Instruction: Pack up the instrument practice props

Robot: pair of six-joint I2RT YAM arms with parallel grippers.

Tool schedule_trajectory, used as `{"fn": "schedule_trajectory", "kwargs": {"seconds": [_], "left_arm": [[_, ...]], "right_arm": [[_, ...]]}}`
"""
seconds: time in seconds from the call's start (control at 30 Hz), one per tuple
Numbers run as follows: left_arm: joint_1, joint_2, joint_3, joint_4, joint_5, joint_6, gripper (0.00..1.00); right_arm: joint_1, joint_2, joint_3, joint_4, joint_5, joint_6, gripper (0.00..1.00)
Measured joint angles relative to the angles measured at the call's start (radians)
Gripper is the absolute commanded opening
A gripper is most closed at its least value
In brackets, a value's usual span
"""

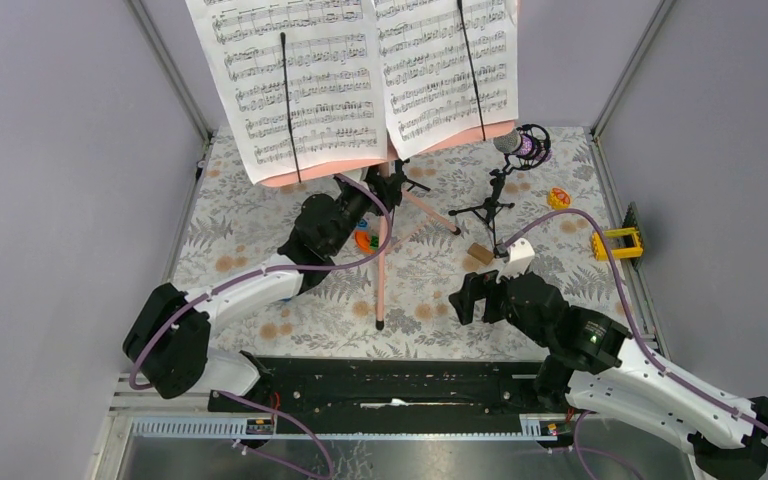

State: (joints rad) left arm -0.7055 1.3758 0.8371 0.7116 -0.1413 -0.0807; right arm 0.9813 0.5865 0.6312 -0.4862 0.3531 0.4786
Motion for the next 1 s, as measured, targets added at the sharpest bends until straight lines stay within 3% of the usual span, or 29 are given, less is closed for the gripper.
{"fn": "schedule_trajectory", "kwargs": {"seconds": [0.07,0.13,0.27,1.0], "left_arm": [[0.003,-0.002,0.0,-0.007,0.0,-0.006,0.61],[0.004,-0.005,0.0,-0.015,0.003,-0.006,0.79],[0.015,-0.018,0.0,-0.044,0.005,-0.009,0.96],[0.012,-0.271,-0.119,-0.164,0.068,-0.032,0.99]], "right_arm": [[0.0,0.003,0.0,0.01,-0.002,0.0,1.0],[0.0,0.008,0.0,0.015,-0.004,0.0,1.0],[0.0,0.014,0.0,0.022,-0.005,-0.002,1.0],[0.0,-0.004,-0.005,0.027,-0.004,-0.003,1.0]]}}
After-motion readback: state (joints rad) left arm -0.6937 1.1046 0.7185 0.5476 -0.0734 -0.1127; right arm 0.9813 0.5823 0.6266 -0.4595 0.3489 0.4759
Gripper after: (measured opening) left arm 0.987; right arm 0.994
